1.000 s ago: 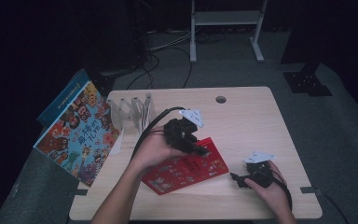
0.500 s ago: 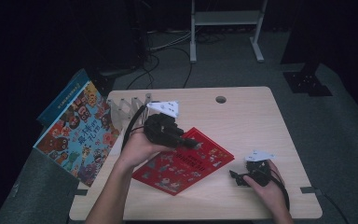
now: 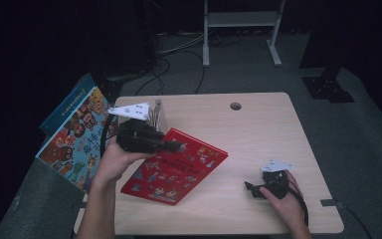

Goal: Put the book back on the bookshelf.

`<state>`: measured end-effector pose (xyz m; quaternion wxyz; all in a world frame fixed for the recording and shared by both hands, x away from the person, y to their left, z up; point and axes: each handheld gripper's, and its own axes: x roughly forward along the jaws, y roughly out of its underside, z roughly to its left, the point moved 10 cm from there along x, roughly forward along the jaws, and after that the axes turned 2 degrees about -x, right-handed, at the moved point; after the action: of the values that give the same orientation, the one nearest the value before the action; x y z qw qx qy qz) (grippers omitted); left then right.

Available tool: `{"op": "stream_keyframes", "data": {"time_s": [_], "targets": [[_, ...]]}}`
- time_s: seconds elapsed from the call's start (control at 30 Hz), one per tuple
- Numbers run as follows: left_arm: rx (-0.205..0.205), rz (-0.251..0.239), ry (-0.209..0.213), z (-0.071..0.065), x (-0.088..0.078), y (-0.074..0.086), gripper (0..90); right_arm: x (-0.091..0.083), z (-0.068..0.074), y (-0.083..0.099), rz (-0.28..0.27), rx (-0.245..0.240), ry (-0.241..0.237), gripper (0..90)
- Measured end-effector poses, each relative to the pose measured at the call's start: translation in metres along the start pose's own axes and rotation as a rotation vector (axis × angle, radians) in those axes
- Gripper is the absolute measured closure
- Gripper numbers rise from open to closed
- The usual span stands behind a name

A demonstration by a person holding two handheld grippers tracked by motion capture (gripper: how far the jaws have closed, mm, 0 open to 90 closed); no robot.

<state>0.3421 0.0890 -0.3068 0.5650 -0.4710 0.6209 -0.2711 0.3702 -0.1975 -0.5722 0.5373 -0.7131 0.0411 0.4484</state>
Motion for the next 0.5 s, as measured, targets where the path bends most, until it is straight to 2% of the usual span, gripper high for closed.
{"op": "stream_keyframes", "data": {"time_s": [0.33,0.5], "targets": [[-0.041,-0.068,-0.073,0.008,-0.050,0.015,79.6,0.000,0.000,0.000,0.000,0.000,0.000,10.1],[-0.049,-0.084,-0.100,0.011,-0.070,0.023,79.6,0.000,0.000,0.000,0.000,0.000,0.000,10.1]]}}
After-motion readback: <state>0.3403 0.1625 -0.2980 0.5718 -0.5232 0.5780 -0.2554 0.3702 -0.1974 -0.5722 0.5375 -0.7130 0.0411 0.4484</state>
